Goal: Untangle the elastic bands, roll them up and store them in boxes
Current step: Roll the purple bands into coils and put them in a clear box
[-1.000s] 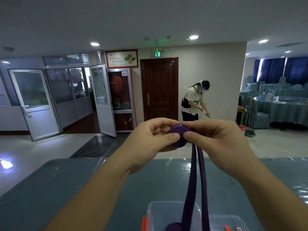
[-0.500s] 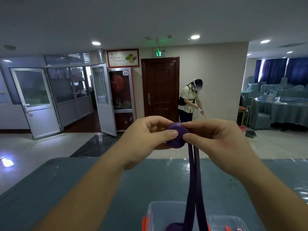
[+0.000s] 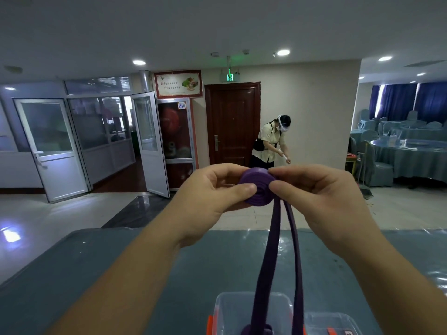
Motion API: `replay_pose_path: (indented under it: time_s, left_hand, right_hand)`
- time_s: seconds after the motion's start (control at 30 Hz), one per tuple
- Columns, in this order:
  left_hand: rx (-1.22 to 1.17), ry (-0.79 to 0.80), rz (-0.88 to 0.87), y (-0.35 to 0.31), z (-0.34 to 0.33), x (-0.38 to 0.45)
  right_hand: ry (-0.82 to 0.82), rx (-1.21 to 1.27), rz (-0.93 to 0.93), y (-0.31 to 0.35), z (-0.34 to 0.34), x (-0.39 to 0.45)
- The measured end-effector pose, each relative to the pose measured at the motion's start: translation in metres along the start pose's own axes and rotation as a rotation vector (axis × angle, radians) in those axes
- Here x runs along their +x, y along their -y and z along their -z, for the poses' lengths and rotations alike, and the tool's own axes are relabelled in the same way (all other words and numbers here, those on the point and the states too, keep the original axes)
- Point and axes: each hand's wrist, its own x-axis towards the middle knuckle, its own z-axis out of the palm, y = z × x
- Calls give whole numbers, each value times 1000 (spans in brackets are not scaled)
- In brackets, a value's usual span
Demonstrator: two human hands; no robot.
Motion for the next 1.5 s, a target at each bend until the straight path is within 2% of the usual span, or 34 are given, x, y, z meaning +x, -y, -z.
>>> replay_pose_path:
  time_s: [0.07, 0.13, 0.2, 0.3, 0.37, 0.43, 0.53, 0.6, 0.7, 0.77, 0.87, 0.93, 1.1, 1.17, 1.3, 1.37, 1.43, 1.5]
  left_hand:
    - [-140, -28, 10, 6, -6, 1]
    - [-172, -39, 23, 11, -7, 2]
    - [-55, -6, 10, 10, -4, 2]
    - [260, 20, -69, 6, 0, 1]
    - [200, -35, -77, 6, -2, 1]
    - [31, -77, -59, 7, -8, 1]
    - [-118, -94, 5, 8, -15, 3]
    - [-27, -42, 12, 6, -14, 5]
    - [249, 31, -40, -1, -5, 7]
    - [209, 7, -55, -4, -2, 8]
    - [-70, -70, -26, -1, -9, 6]
    - [-155, -112, -13, 5, -13, 5]
    - [170, -31, -60, -1, 0, 5]
    - [128, -42, -70, -3, 1, 5]
    - [-149, -97, -36, 6, -10, 5]
    - [-110, -64, -15, 7, -8, 5]
    - [41, -14, -20, 4, -2, 6]
    - [94, -23, -47, 4, 1, 8]
  right_hand:
    - [-61, 60, 6, -3, -4, -1]
    - [-48, 31, 3, -3, -4, -2]
    - [38, -59, -19, -1, 2, -1]
    - [135, -225, -26, 3, 8, 1]
    - [73, -137, -1, 3, 7, 1]
    - [-9, -10, 5, 2, 6, -1]
    - [-19, 21, 3, 1, 8, 0]
    - [31, -15, -14, 2, 12, 1]
    - [81, -92, -5, 3, 11, 1]
    - [23, -13, 11, 2, 7, 1]
    - [-69, 115, -1, -3, 2, 1]
    - [-67, 130, -14, -4, 1, 3]
    - [28, -19, -34, -1, 5, 8]
    - [4, 20, -8, 0, 2, 7]
    - [-37, 117, 11, -3, -4, 6]
    - [9, 84, -16, -3, -1, 7]
    - [92, 17, -35, 0, 3, 8]
    - [108, -1, -17, 1, 3, 8]
